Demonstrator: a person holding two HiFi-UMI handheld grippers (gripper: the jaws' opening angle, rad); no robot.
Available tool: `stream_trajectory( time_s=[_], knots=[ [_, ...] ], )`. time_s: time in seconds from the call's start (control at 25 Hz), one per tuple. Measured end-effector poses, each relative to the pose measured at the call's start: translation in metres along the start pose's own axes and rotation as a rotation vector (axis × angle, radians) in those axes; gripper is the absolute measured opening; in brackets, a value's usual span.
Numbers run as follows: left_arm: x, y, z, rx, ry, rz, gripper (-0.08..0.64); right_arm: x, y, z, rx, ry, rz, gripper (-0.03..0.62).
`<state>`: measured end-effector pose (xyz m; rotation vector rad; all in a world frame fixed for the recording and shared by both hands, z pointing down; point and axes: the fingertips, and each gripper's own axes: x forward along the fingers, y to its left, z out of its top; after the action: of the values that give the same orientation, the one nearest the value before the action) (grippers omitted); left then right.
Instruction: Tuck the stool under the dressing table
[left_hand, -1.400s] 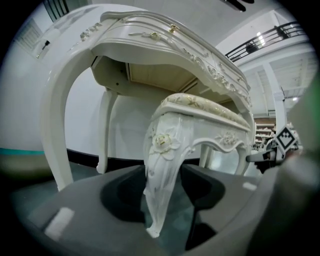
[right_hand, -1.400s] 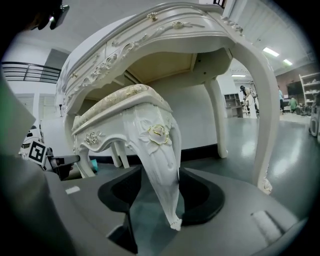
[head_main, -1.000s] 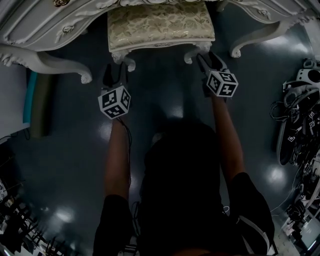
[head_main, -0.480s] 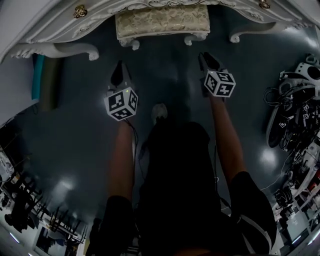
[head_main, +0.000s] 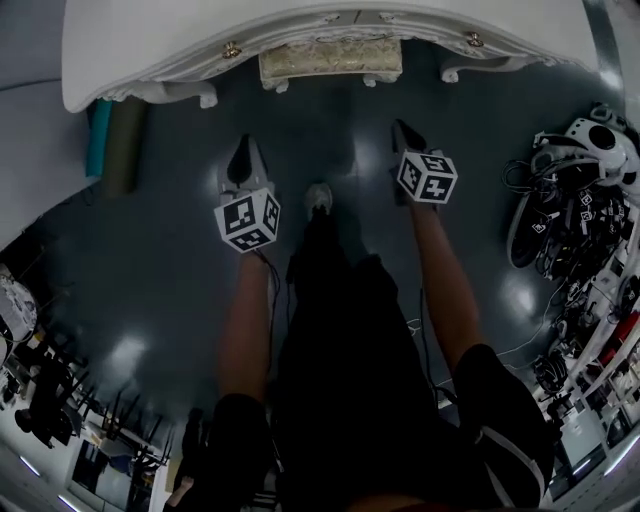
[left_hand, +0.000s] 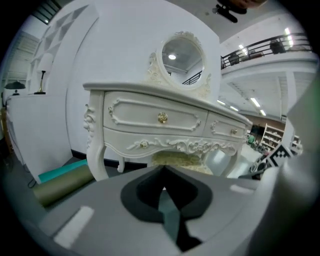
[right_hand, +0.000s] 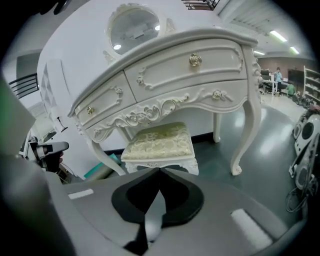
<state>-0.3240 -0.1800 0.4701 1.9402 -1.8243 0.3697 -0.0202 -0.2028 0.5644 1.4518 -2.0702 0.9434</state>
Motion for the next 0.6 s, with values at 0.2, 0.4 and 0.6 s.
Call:
stream_trajectory(
  time_s=[0.2,0.4,0.6],
  knots=[
    [-0.041,-0.002,0.057,-0.057,0.01,-0.02,0.008,-0.05,0.034,0.037,0.015,0.037,-0.02,0.0],
    [-0.072,-0.016,0.106,-0.053,0.011,-0.075,0.008,-0.09,0.067,0.066,0.016,0.068,-0.01,-0.001],
    [-0.093,-0.028,0.155,-0.022,-0.002,-0.104,0.008,-0.128,0.095,0.097,0.029,0.063,-0.016,0.0]
  ],
)
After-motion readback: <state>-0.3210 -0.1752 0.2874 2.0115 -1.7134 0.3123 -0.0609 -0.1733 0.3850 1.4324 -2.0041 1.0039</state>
